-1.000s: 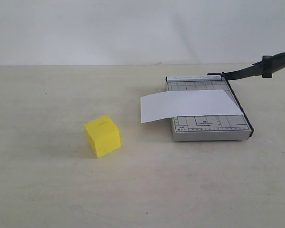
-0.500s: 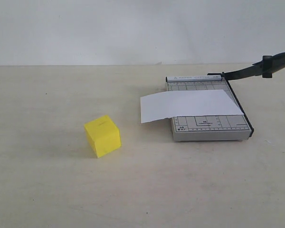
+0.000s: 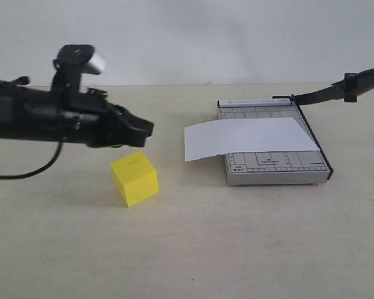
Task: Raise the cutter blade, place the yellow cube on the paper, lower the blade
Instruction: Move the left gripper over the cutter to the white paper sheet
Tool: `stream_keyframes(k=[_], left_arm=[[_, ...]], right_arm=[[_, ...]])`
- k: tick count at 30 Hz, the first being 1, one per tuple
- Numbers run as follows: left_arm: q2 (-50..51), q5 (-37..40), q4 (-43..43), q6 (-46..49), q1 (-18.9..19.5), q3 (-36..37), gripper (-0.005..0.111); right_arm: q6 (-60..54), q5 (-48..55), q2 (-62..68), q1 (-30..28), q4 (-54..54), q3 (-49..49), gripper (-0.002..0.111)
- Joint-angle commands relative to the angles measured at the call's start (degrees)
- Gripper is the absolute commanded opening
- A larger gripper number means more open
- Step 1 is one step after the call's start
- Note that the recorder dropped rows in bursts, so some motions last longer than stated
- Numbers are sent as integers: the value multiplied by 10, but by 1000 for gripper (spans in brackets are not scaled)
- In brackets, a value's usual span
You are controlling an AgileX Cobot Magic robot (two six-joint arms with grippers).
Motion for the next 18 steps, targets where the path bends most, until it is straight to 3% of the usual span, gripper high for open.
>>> stream_keyframes(k=[1, 7, 18], left_arm=[[76, -102, -10, -37, -72, -129, 4], [159, -188, -10, -86, -124, -257, 4], [294, -148, -10, -154, -138, -356, 4]], right_arm=[[1, 29, -2, -2, -1, 1, 0], [0, 36, -2, -2, -4, 1, 0], [0, 38, -2, -2, -4, 1, 0]])
